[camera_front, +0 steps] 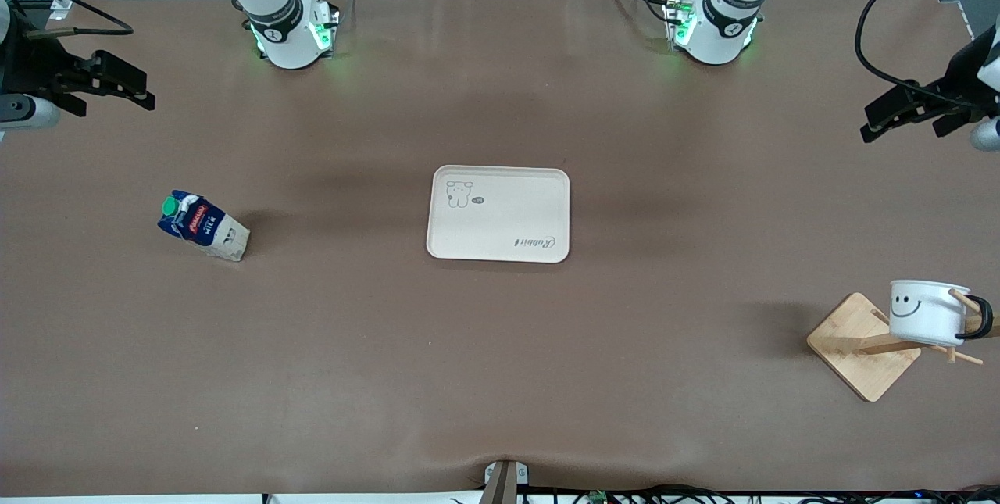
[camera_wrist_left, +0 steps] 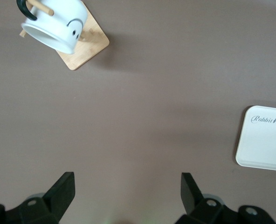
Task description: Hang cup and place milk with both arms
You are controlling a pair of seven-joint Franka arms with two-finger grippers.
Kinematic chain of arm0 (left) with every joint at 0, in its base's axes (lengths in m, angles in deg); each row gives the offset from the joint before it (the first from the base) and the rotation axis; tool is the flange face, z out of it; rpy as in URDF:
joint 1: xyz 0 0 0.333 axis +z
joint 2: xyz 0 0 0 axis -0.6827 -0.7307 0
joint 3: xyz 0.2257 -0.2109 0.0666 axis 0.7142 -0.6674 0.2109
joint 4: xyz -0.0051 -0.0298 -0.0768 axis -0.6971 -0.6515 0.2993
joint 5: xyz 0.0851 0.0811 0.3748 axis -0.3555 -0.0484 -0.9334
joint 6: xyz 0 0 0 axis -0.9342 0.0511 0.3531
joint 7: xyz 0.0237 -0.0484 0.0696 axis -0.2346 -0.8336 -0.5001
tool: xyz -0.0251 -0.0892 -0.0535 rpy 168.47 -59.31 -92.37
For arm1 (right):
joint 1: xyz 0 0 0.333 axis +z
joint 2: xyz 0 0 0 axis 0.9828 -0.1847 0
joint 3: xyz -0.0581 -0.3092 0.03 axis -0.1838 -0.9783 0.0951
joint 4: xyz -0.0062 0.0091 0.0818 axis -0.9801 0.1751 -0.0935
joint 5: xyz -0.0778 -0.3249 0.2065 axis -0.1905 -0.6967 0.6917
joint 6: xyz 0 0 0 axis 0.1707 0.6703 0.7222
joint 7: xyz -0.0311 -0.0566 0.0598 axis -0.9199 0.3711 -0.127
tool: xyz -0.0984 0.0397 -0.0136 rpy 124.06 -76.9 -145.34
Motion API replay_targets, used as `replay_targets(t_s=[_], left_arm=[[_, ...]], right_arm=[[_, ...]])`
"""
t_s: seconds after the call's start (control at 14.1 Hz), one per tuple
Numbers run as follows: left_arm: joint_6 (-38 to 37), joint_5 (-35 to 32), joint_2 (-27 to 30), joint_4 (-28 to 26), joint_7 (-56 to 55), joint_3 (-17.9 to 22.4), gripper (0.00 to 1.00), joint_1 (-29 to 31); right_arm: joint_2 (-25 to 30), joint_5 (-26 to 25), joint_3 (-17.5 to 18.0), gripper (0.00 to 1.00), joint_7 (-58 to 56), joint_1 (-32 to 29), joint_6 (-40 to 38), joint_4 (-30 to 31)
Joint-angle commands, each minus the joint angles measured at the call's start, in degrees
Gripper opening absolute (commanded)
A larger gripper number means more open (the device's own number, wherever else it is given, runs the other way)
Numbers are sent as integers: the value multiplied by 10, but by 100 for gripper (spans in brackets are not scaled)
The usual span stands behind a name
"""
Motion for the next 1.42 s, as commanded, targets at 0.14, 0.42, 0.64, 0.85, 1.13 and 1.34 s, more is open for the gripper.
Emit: replay_targets(t_s=[0.14, 0.42, 0.64, 0.85, 1.13, 1.34], left_arm=[[23, 4, 42, -51, 7, 9, 100, -7], [16, 4, 43, -49, 8, 7, 100, -6], [11, 4, 44, -45, 8, 6, 100, -6], [6, 0, 42, -39, 6, -4, 100, -10], [1, -5, 34, -28, 10, -9, 100, -8], [-17, -6, 35, -19, 13, -9, 100, -6]], right_arm=[[11, -7, 1, 100, 8, -1, 1, 9], [11, -7, 1, 100, 8, -1, -2, 10], [11, -7, 1, 100, 8, -2, -1, 10], [11, -7, 1, 100, 11, -1, -1, 10], [11, -7, 1, 100, 11, -2, -1, 10], [11, -7, 1, 100, 11, -2, -1, 10]])
